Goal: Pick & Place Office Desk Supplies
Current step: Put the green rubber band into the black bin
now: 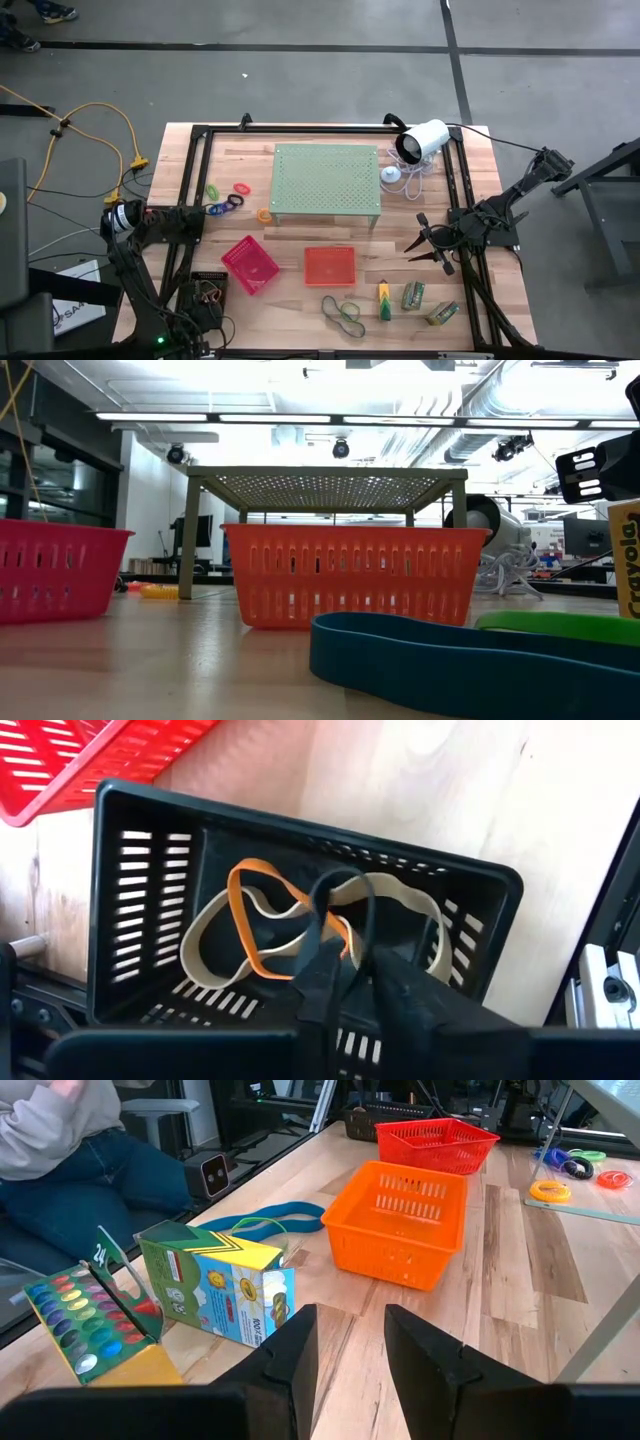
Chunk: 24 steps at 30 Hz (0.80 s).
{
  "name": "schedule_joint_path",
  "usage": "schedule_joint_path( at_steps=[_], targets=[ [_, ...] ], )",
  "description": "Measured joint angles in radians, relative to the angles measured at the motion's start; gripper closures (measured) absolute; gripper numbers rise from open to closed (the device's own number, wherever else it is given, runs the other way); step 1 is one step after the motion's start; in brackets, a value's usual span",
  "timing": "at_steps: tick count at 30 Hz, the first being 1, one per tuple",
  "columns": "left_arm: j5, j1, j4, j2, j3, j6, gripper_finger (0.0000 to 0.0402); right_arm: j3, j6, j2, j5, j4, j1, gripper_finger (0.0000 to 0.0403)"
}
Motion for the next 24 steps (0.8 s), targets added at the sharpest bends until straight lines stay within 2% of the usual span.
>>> schedule_joint_path(
  at_steps=[4, 15, 19, 24],
  targets=[
    [0.000, 0.000, -0.003, 0.000, 0.000, -0.003, 0.0326, 0.000, 0.000, 0.000, 0.000, 0.000, 0.000, 0.0296],
    [-0.004, 0.000, -0.010, -0.005, 0.001, 0.005, 0.0323, 0.000, 0.000, 0.000, 0.000, 0.000, 0.000, 0.0296],
    [-0.018, 0.000, -0.032, -0.060, 0.001, 0.010, 0.0323, 0.000, 0.000, 0.000, 0.000, 0.000, 0.000, 0.0296],
    [-0.084, 0.008, -0.073, -0.148, 0.001, 0.044, 0.0323, 0.000, 0.000, 0.000, 0.000, 0.000, 0.000, 0.0296]
  ],
)
